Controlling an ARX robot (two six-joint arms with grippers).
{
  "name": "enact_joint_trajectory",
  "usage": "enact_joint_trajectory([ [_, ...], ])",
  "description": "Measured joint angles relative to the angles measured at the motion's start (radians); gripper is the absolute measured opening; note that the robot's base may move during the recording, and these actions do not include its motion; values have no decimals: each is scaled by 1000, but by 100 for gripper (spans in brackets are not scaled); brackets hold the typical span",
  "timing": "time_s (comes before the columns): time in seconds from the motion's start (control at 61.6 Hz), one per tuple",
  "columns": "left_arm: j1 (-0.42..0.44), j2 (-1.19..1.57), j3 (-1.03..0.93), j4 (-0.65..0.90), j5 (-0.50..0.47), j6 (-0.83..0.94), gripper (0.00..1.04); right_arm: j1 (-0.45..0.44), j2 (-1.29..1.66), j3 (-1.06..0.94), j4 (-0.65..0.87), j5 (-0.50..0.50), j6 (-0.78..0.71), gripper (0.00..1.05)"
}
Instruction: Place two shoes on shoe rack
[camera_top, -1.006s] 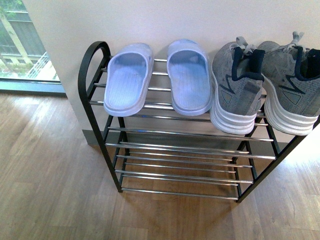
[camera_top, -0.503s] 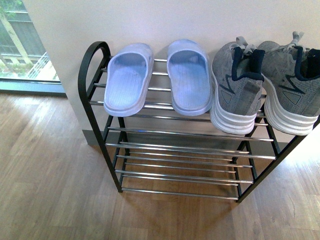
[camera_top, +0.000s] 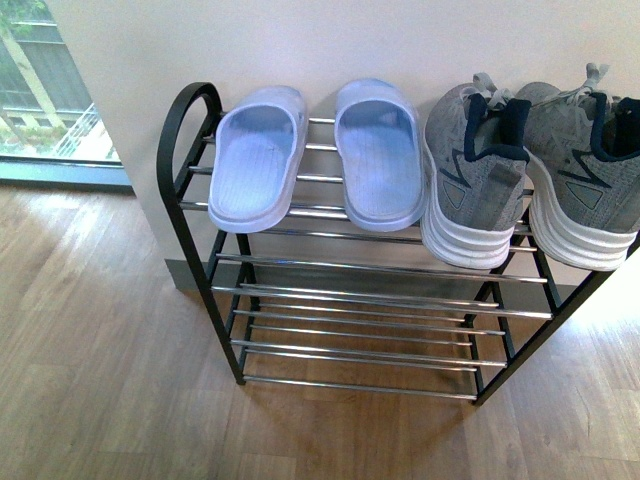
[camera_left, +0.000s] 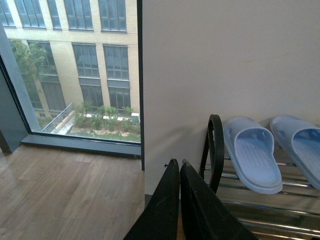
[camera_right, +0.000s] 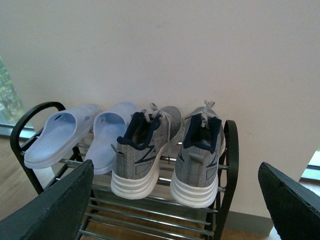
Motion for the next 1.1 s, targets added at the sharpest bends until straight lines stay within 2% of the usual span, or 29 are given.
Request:
enact_joint_trajectory([
  [0.487, 0, 0, 0, 0, 0, 0, 95, 0, 0, 0, 0, 0, 0, 95],
  [1.103, 0, 0, 0, 0, 0, 2, 95, 0, 0, 0, 0, 0, 0, 95],
])
